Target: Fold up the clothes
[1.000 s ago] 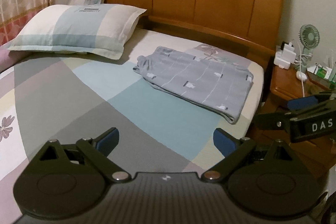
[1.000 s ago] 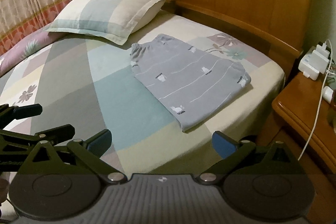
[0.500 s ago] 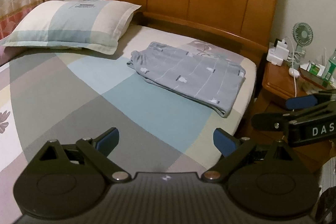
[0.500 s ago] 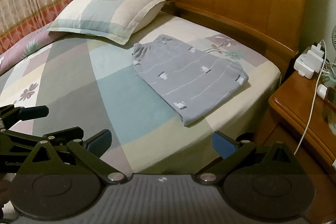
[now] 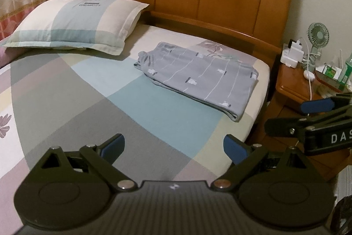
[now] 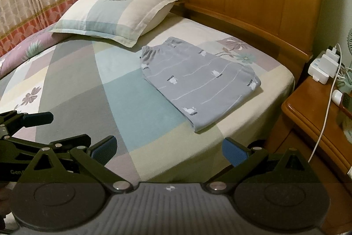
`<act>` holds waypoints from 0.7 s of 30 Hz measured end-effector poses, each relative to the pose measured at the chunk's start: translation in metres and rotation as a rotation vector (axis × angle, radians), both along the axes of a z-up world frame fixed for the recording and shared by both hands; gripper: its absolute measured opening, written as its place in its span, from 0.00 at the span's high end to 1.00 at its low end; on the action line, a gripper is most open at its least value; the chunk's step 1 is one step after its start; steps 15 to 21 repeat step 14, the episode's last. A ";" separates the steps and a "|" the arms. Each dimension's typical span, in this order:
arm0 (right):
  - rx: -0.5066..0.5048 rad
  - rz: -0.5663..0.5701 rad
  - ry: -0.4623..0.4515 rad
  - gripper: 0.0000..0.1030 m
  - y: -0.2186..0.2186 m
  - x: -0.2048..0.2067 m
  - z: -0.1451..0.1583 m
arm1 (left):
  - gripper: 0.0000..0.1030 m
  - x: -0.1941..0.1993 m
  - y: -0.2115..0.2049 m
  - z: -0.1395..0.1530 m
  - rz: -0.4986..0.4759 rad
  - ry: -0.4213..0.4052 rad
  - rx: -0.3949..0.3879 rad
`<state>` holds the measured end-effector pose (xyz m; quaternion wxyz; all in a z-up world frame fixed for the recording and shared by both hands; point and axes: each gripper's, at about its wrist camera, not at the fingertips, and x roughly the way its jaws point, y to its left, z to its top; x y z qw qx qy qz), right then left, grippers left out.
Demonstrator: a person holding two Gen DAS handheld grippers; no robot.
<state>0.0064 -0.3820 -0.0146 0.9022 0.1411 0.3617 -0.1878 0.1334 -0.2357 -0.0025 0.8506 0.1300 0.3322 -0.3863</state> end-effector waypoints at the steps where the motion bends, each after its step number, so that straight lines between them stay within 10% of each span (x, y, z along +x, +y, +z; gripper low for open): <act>1: 0.000 0.000 0.000 0.00 0.000 0.000 0.000 | 0.06 0.000 0.000 0.000 0.002 -0.003 0.002; 21: 0.006 0.000 -0.001 0.00 -0.001 -0.001 0.000 | 0.06 -0.002 -0.002 0.000 -0.004 -0.008 0.009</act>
